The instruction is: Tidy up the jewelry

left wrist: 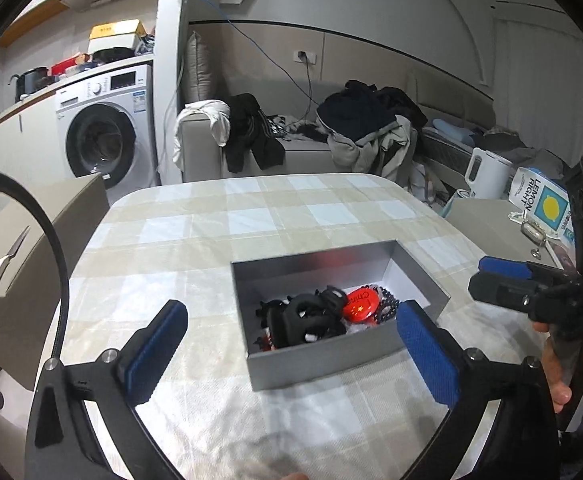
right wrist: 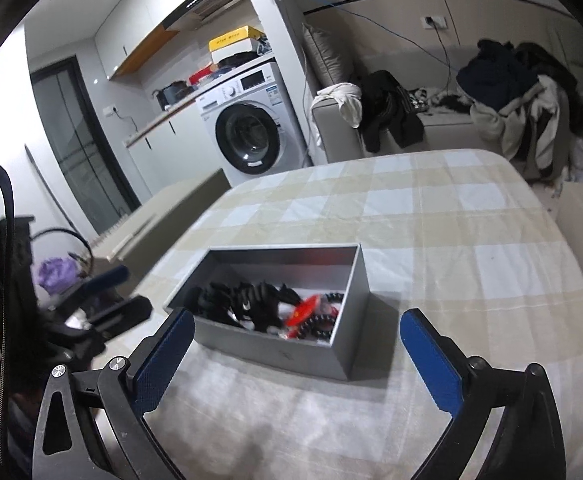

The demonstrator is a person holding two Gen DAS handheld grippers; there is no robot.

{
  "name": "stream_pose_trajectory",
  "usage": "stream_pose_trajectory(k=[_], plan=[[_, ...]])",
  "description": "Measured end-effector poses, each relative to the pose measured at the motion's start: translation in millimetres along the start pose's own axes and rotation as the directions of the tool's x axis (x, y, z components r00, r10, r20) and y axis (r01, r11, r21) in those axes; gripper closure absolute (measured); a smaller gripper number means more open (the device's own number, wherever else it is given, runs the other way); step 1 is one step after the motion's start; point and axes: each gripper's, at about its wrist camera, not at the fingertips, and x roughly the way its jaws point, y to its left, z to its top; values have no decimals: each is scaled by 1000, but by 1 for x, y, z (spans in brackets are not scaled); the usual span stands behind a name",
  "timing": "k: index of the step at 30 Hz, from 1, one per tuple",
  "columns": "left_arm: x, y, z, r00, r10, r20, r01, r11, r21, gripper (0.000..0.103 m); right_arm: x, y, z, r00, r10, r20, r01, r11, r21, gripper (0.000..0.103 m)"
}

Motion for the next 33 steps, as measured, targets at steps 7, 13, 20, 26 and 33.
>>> stream_pose_trajectory(k=[7, 13, 20, 26, 33], plan=[[-1, 0, -18, 999, 40, 34, -39, 999, -7, 1, -2, 7, -17, 996, -29, 83, 35, 997, -67, 0], [-2, 4, -23, 996, 50, 70, -48, 998, -31, 1, -4, 12, -21, 989, -22, 148, 38, 993, -109, 0], [-1, 10, -27, 995, 50, 85, -44, 996, -75, 1, -1, 15, -27, 984, -22, 176, 45, 991, -129, 0], [-4, 9, -29, 994, 45, 96, -37, 996, -79, 1, -2, 18, -29, 983, -17, 183, 45, 988, -149, 0], [-9, 11, -30, 992, 49, 115, -39, 995, -92, 1, -7, 20, -31, 977, -30, 212, 63, 986, -152, 0]])
